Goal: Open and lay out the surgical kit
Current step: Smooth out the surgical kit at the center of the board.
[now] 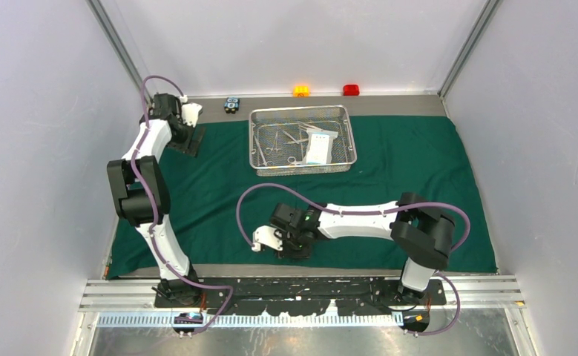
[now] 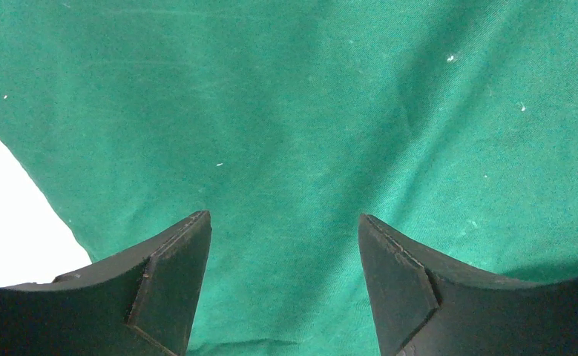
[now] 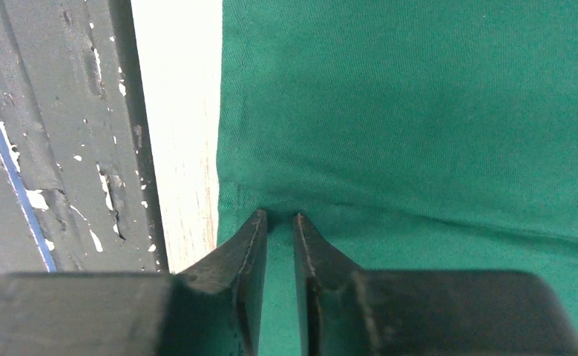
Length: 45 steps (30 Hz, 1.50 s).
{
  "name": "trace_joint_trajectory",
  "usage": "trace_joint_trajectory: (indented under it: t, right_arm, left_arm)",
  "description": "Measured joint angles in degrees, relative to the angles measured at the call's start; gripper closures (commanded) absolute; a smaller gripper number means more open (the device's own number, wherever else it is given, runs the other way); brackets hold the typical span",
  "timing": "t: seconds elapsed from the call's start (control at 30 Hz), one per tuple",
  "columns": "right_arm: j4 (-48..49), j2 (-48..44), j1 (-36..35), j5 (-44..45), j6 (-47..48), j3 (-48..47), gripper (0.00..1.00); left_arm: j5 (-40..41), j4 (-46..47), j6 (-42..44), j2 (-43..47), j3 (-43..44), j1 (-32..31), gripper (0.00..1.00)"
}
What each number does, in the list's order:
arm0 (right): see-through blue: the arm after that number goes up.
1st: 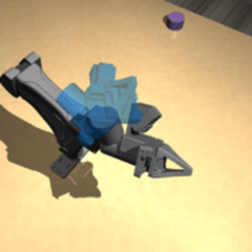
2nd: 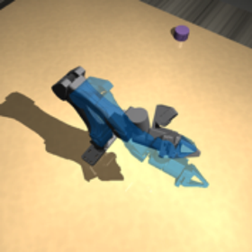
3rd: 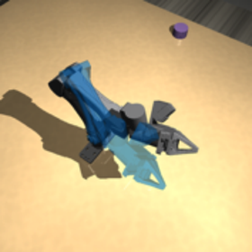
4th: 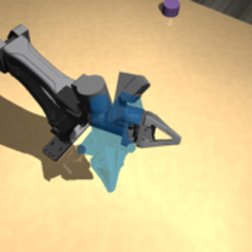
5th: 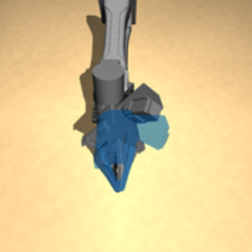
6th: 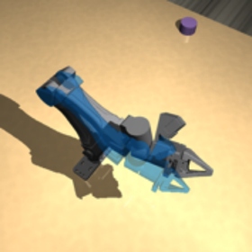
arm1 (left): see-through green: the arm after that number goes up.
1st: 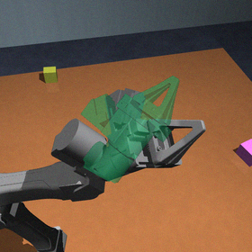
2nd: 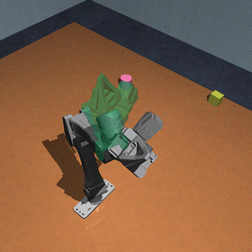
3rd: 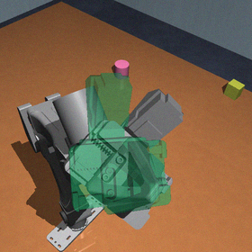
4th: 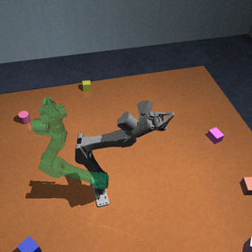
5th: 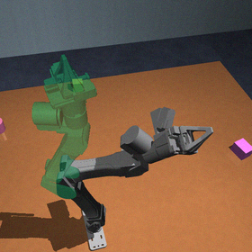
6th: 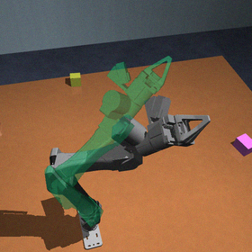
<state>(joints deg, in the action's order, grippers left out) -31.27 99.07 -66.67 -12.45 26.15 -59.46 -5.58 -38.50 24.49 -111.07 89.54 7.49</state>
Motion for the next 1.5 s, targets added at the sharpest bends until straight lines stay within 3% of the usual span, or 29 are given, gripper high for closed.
trace_joint_trajectory:
  t: [0.2,0.97,1.13,1.3,1.5]
  right_arm:
    - [-0.02,0.09,-0.57,-0.17,-0.66,0.11,0.99]
    - [-7.61,-0.24,-5.38,-5.03,3.23,-0.24,0.99]
    - [-8.57,-2.23,-1.75,-4.79,0.39,-2.27,0.96]
    - [-7.17,-6.88,7.43,-4.59,-2.62,-4.5,0.95]
    - [-6.99,-11.04,15.67,-3.89,-4.5,-4.7,0.95]
  left_arm:
    - [0.07,-0.52,0.02,-0.02,0.76,0.0,0.26]
    - [1.07,-3.56,0.52,-0.02,2.86,0.0,0.25]
    - [1.07,-3.56,0.68,-0.07,3.52,0.0,0.24]
    - [1.16,-3.82,1.75,-0.81,3.87,0.0,0.23]
    - [1.86,-6.19,2.75,-7.26,9.03,0.02,0.23]
